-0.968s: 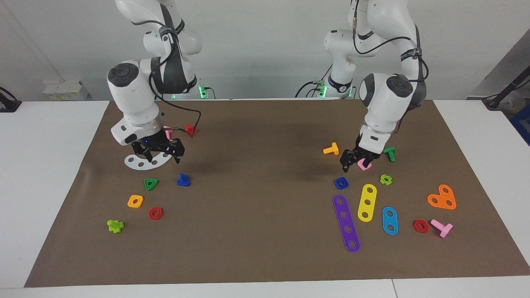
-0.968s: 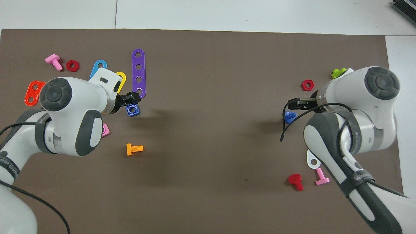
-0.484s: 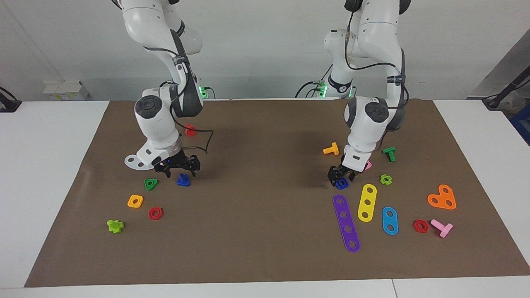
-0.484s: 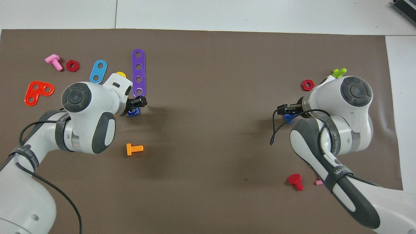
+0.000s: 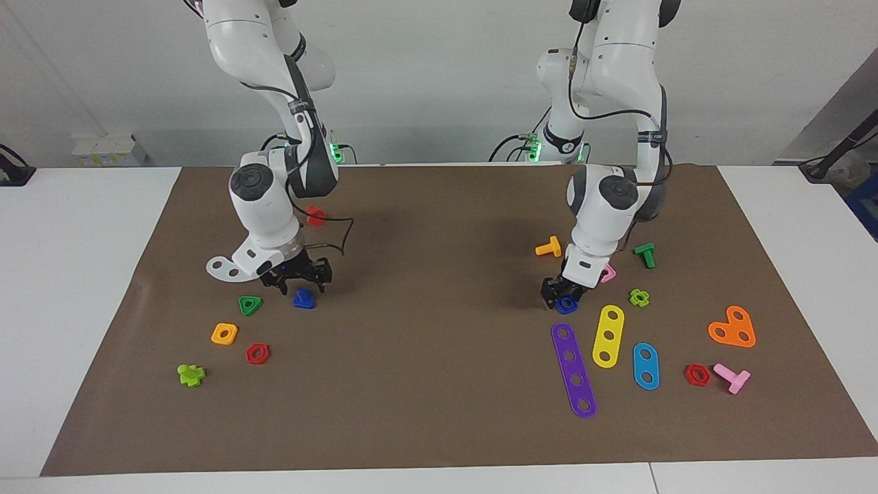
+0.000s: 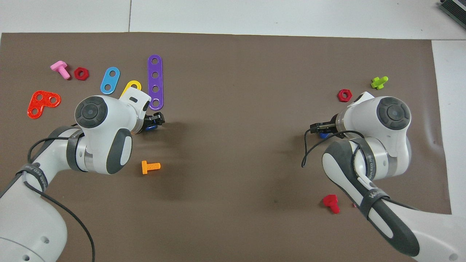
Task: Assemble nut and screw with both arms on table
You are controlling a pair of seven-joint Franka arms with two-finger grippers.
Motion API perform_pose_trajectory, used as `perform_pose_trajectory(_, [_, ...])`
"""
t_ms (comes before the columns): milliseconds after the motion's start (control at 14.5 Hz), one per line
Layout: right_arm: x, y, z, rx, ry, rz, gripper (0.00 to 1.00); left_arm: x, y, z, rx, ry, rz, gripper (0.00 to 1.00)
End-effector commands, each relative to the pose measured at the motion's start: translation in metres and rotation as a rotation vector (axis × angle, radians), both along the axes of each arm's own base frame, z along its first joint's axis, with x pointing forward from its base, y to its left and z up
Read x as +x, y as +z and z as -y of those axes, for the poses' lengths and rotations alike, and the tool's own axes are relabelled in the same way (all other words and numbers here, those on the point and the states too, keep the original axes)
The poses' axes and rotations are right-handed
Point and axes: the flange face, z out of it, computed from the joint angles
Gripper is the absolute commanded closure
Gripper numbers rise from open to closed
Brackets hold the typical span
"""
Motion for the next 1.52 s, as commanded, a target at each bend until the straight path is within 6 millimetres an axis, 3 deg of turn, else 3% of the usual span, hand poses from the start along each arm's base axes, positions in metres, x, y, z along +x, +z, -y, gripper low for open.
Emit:
perform_pose_trajectory(0, [-0.004, 0.0, 0.005, 0.014, 0.018, 0.018, 0.15, -0.005, 0.0, 0.0, -0.004, 0.009, 0.006, 0.48])
perform_pose_trajectory(207, [-0.004, -0.001, 0.005, 0.015, 0.016, 0.02, 0.25, -0.005, 0.002, 0.003, -0.004, 0.003, 0.009, 0.71])
perform_pose_trajectory(276, [-0.004, 0.0, 0.005, 0.015, 0.017, 0.02, 0.37, -0.003, 0.004, 0.003, 0.001, -0.004, 0.015, 0.78])
perform_pose_trajectory(484, [-0.004, 0.0, 0.005, 0.014, 0.014, 0.015, 0.96, 0.007, 0.019, 0.008, 0.047, -0.061, 0.026, 0.95])
perform_pose_trajectory(553, [-0.004, 0.002, 0.004, 0.015, 0.017, 0.018, 1.0, 0.011, 0.028, 0.011, 0.051, -0.062, 0.018, 0.99])
perform_pose_trajectory(829, [0.002, 0.021, -0.001, 0.018, 0.014, 0.048, 1.0, 0.029, 0.065, 0.029, 0.054, -0.083, 0.0, 1.0])
perform_pose_trajectory(899, [0.002, 0.024, -0.012, 0.022, 0.011, 0.052, 1.0, 0.03, 0.069, 0.031, 0.054, -0.085, 0.0, 1.0])
perform_pose_trajectory(1452, [-0.024, 0.031, -0.157, 0.064, -0.059, 0.065, 1.0, 0.027, 0.088, 0.065, 0.038, -0.125, 0.014, 1.0])
